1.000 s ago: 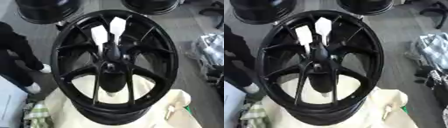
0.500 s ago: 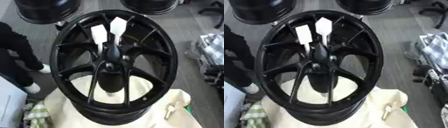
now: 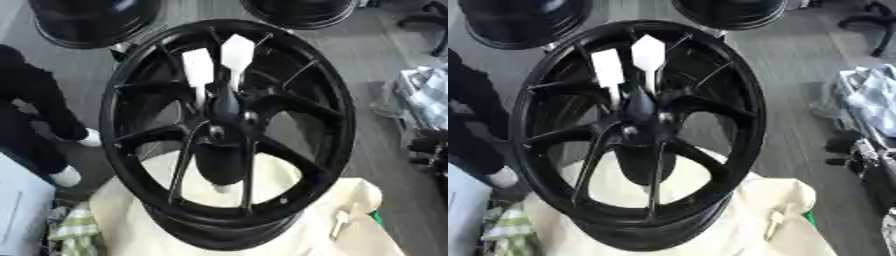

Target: Pull the pin out of the wheel hub.

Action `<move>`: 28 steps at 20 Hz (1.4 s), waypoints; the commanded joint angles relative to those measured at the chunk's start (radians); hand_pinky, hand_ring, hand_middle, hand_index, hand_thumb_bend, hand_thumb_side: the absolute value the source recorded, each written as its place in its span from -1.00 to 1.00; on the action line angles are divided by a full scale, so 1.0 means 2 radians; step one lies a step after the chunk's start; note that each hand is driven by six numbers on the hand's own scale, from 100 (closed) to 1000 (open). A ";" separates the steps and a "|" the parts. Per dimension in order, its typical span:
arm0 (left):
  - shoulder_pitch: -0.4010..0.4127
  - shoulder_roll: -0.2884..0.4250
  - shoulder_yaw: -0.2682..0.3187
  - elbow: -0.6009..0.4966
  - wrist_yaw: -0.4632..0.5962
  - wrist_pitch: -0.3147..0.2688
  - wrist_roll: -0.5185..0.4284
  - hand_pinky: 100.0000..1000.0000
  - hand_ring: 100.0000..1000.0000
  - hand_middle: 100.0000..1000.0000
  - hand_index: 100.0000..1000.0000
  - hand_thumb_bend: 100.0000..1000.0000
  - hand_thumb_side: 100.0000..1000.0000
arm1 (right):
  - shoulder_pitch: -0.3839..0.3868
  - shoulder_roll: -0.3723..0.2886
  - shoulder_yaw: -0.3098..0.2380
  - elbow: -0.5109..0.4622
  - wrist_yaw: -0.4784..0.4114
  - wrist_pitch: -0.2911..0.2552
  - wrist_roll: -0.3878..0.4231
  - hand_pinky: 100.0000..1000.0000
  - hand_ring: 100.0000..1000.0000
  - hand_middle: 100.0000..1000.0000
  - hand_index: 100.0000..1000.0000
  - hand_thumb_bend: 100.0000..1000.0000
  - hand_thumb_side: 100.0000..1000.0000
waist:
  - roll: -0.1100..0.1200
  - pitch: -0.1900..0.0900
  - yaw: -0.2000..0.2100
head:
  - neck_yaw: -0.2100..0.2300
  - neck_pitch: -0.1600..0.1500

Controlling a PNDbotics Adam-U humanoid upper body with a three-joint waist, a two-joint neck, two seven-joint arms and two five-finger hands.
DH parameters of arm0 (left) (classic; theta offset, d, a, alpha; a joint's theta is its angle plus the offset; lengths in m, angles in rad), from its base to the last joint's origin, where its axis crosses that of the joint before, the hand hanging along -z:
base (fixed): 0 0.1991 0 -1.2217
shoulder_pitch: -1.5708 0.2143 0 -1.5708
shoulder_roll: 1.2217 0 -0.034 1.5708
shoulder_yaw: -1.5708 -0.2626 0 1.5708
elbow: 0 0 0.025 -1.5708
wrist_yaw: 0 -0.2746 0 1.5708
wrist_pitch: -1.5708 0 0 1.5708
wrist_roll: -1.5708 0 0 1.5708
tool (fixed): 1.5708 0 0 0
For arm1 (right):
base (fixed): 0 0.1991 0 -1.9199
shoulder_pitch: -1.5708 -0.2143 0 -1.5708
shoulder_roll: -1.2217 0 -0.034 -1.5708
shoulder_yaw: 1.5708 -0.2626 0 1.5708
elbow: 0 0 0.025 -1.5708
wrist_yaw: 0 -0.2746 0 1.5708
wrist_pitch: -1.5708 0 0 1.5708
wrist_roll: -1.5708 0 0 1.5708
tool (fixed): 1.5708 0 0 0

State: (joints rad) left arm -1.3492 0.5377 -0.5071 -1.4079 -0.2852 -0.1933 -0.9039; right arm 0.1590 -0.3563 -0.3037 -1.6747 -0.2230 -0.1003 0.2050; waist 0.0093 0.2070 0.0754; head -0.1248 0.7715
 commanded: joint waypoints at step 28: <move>-0.013 -0.001 -0.106 0.052 -0.078 0.020 -0.002 0.89 0.74 0.60 0.75 -0.26 1.00 | -0.004 -0.012 -0.003 0.009 0.018 -0.002 0.001 0.24 0.44 0.24 0.54 -1.00 0.61 | 0.006 -0.002 0.003 | -0.005 -0.001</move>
State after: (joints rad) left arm -1.3594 0.5109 -0.7235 -1.2892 -0.4406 -0.1568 -0.9071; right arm 0.1543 -0.3565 -0.3038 -1.6496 -0.1930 -0.1007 0.2059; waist 0.0220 0.2138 0.0813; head -0.1337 0.7715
